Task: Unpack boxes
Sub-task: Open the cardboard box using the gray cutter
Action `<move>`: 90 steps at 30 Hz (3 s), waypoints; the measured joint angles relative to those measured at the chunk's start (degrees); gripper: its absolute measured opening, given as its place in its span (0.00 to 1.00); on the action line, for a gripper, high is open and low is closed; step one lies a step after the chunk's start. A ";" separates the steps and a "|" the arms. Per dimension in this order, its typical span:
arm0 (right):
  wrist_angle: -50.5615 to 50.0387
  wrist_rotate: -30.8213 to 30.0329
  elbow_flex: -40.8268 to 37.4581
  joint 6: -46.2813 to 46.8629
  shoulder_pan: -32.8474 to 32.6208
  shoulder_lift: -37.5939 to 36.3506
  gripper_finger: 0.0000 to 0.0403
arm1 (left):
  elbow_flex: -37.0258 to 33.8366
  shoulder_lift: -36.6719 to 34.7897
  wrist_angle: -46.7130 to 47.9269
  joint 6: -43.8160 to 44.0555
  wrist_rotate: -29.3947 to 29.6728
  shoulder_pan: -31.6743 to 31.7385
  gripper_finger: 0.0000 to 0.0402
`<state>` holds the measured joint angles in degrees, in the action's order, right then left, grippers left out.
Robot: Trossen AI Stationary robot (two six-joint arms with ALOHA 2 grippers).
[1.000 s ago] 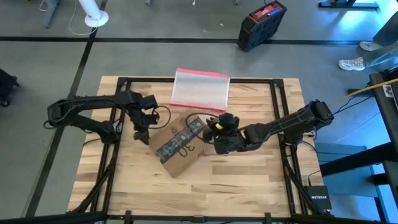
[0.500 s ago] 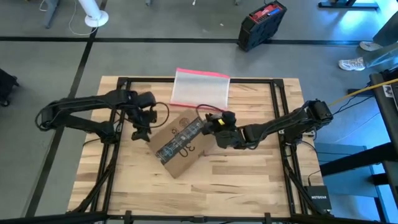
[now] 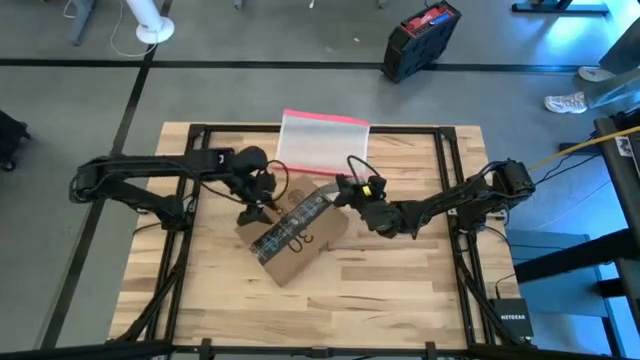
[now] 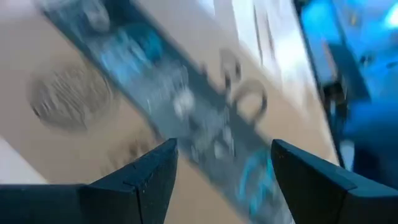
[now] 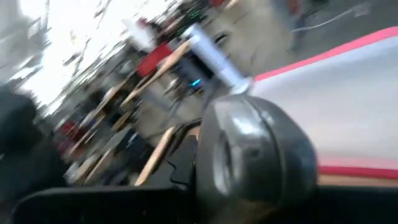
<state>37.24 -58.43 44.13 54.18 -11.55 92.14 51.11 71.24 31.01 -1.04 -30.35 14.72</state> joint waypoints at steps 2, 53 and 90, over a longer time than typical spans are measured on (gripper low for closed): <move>3.82 4.29 0.01 -5.17 -0.04 0.00 0.17 | 0.00 0.00 -4.72 3.04 -1.64 1.13 0.62; 20.46 22.11 0.08 -26.19 -0.07 0.00 0.17 | 0.00 9.73 -33.45 26.56 -18.18 2.37 0.42; 23.90 22.10 0.05 -27.98 -0.07 0.04 0.17 | 0.00 10.01 -31.72 20.05 -14.53 1.52 0.01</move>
<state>61.14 -36.32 44.18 26.20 -11.62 92.18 51.12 81.25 -0.71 19.01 -44.87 16.24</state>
